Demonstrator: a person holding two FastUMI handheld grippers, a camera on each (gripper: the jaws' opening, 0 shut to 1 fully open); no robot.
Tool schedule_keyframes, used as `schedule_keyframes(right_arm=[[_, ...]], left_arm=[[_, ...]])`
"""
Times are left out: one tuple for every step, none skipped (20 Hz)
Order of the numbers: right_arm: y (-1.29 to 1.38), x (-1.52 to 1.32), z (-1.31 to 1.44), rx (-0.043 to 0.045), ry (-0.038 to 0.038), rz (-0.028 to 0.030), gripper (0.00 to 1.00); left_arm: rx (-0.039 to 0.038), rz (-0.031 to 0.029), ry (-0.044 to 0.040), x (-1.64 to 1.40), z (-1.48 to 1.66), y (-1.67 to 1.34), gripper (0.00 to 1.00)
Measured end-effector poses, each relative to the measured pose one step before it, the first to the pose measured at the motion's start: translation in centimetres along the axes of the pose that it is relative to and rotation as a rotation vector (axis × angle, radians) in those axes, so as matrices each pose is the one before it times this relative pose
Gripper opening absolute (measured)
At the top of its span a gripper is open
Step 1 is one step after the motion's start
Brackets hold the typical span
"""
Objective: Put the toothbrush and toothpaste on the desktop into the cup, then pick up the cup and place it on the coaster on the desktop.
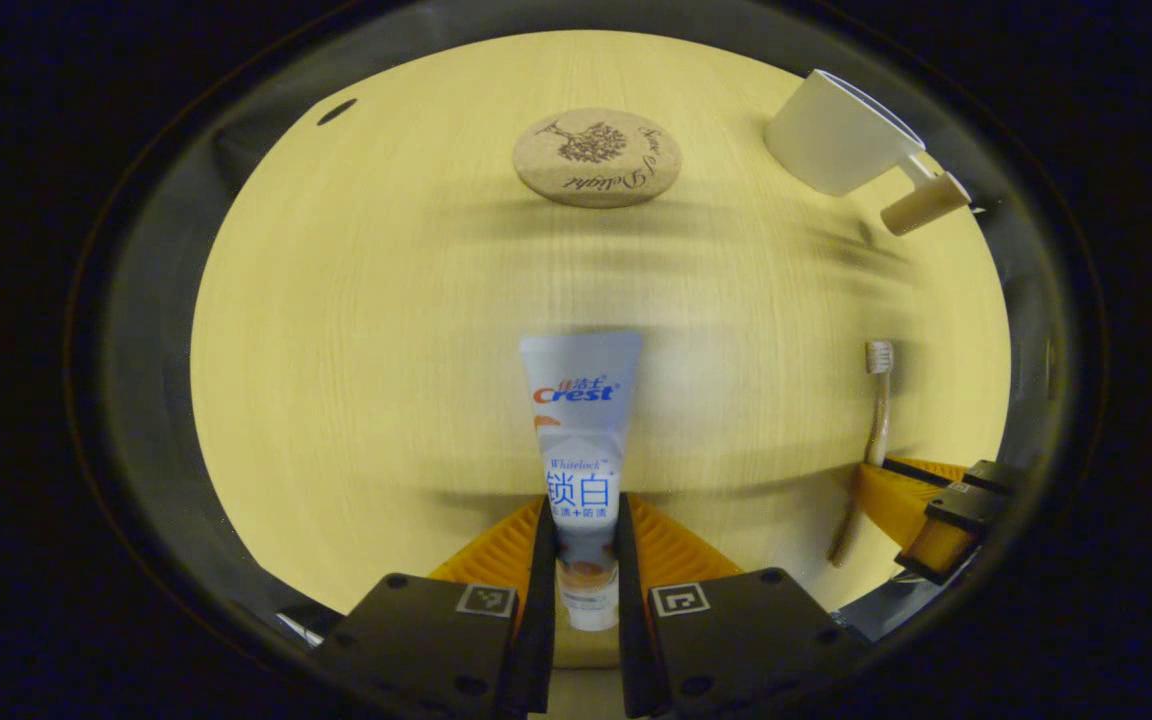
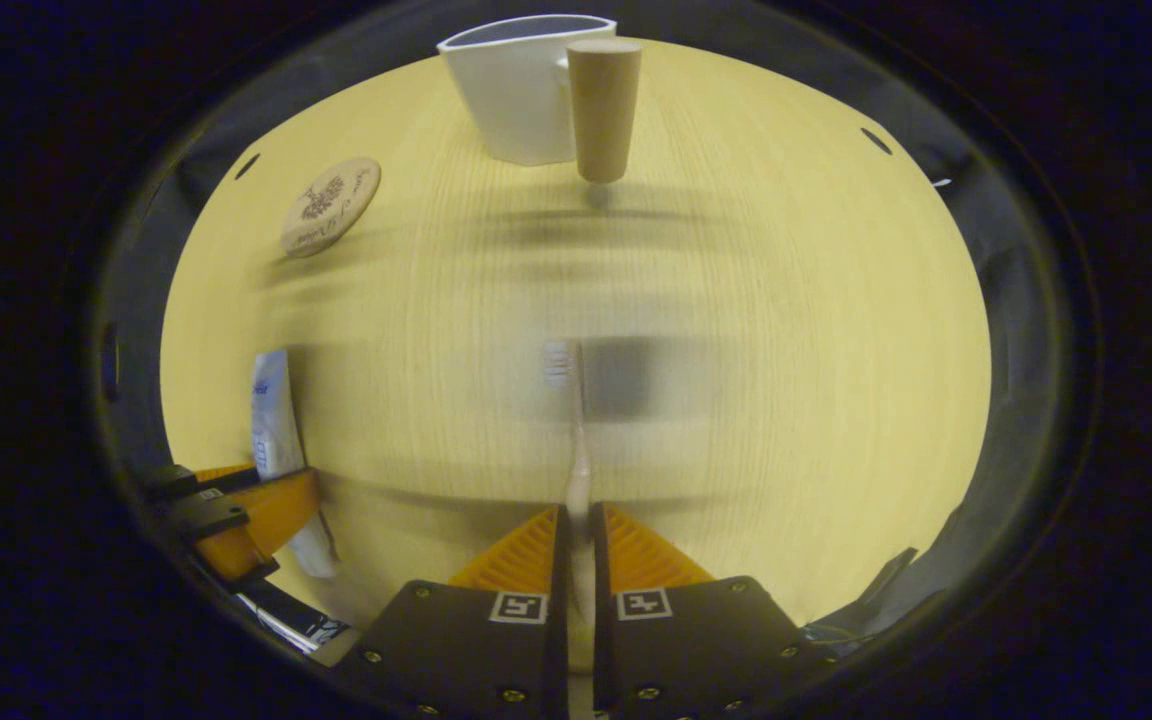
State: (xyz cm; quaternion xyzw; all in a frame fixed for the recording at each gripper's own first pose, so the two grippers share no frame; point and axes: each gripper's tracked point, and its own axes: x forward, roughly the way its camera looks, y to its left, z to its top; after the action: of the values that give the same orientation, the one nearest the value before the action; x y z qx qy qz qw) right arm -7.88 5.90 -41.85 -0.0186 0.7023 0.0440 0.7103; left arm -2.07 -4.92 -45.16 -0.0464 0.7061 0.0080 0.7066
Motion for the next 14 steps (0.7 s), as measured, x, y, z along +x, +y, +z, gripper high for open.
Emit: schedule_keyframes(right_arm=[[0.002,-0.07,-0.131,0.00495,-0.00184,0.00298,0.1],[0.059,-0.029,-0.03,0.00505,-0.00813,0.00245,0.1],[0.076,-0.11,0.106,0.0025,-0.00632,0.0042,0.1],[0.075,-0.106,0.139,0.00361,-0.00413,0.00491,0.1],[0.071,-0.061,-0.033,0.00341,-0.00295,0.0039,0.1],[0.106,-0.133,-0.044,0.00199,-0.00163,0.0066,0.1],[-0.028,-0.143,0.203,0.00361,-0.00738,0.0017,0.1],[-0.181,-0.203,0.079,0.00328,-0.00716,-0.00543,0.1],[-0.148,-0.141,0.368,0.0117,-0.0131,-0.00455,0.03],[-0.055,0.337,-0.212,0.00286,0.00482,0.00392,0.02],[-0.028,0.112,0.116,-0.00121,0.00104,0.00357,0.02],[0.028,0.099,0.136,-0.00209,-0.00563,-0.00031,0.02],[0.011,0.03,0.045,-0.00792,0.00065,-0.00256,0.02],[0.146,0.121,0.03,-0.00856,-0.00441,-0.00081,0.02]], left_arm=[[-0.00384,-0.00099,-0.00193,-0.082,-0.057,0.018,0.35],[-0.00172,0.0,-0.00146,-0.103,0.016,0.064,0.33],[-0.0007,-0.00128,-0.0057,-0.153,0.022,0.064,0.31],[0.00062,-0.00082,-0.00603,-0.206,0.153,-0.008,0.35],[0.00369,0.00288,-0.00489,-0.112,0.0,0.046,0.32],[0.0052,0.00222,-0.00426,-0.18,0.109,0.051,0.35],[0.0029,0.00061,-0.00589,-0.161,0.086,-0.012,0.3],[0.00113,-0.00032,-0.00597,-0.183,0.052,0.021,0.41],[-0.00043,0.00056,-0.00404,-0.157,0.016,0.082,0.35],[-0.00154,-0.00115,-0.00045,-0.102,0.01,-0.023,0.35],[-0.00367,-0.00084,0.00198,0.023,-0.186,0.083,0.35],[-0.00585,-0.00171,0.00375,0.024,-0.06,-0.035,0.35],[-0.00665,-0.00338,0.00165,0.098,-0.098,0.053,0.35],[-0.00488,-0.00069,0.00097,-0.052,-0.075,0.113,0.35]])
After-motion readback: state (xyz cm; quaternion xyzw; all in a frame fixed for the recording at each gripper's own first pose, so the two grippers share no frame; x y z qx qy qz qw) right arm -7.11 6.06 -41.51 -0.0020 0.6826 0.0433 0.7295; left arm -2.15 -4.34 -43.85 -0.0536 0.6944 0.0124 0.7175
